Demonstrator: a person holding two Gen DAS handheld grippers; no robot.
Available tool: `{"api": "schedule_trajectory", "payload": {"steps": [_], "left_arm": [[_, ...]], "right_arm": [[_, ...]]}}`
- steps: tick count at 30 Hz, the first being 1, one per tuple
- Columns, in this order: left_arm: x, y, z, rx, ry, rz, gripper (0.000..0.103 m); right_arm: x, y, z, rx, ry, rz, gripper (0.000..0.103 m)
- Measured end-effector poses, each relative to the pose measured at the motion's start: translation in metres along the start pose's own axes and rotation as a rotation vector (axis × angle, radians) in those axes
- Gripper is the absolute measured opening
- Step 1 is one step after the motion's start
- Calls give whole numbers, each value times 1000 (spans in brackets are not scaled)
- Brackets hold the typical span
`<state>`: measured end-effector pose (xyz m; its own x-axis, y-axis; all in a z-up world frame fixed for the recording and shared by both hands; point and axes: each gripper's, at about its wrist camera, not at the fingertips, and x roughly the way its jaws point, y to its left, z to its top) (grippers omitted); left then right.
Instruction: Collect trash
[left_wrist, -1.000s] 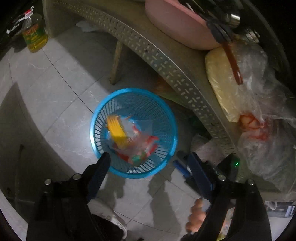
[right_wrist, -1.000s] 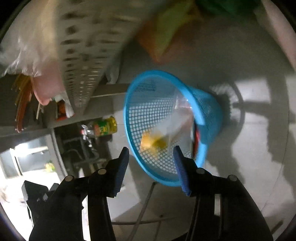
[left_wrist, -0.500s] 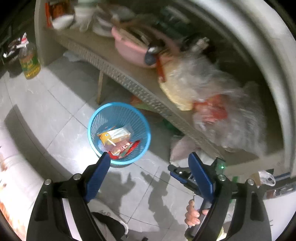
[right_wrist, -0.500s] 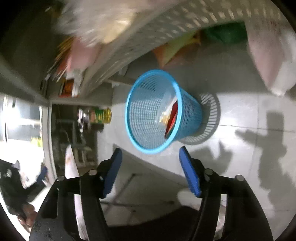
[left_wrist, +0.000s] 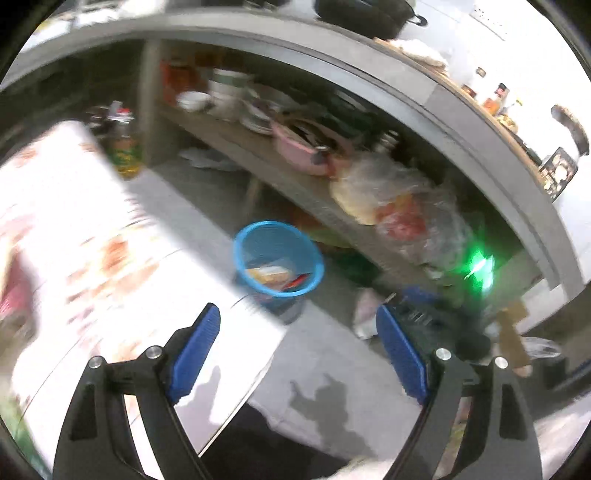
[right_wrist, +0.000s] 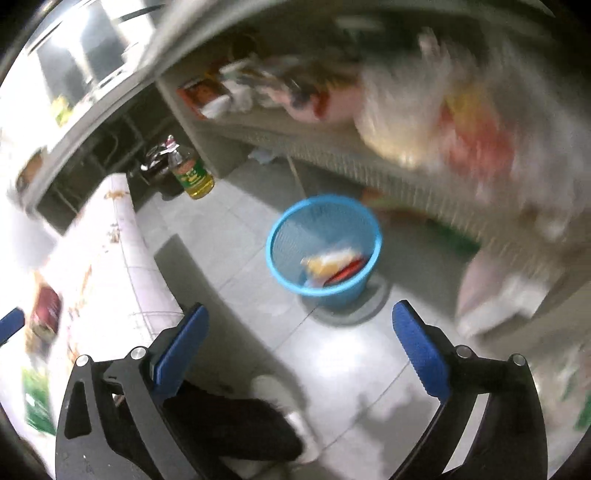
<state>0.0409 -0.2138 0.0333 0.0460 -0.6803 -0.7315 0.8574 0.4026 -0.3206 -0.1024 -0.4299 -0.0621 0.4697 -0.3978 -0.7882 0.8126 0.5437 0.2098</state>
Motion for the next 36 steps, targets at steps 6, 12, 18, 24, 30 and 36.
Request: {"api": "schedule_trajectory", "payload": {"steps": [6,12,18,24,30,36], "left_arm": [[-40,36,-58,-111,-50,104,84],[-101,60,-92,-154,-212,182,84],[-157,100,-113,-217,-358,290,84],[-178,160,-133,-377,-381,393,84],[-152,209,-158,-531,-264,285,83],[-142,195,-166,-484,-244,73,83]], "right_arm": [[-16,50,-15,-210,-117,-115,95],[-8,100,-20,-400,-149,-180,95],[-31,129,-24,-414,-144,111,95],[-25,164,-21,-336,47,439,95],[3,235,-31,-304,361,815,95],[25,323,-60,-419,569,931,95]]}}
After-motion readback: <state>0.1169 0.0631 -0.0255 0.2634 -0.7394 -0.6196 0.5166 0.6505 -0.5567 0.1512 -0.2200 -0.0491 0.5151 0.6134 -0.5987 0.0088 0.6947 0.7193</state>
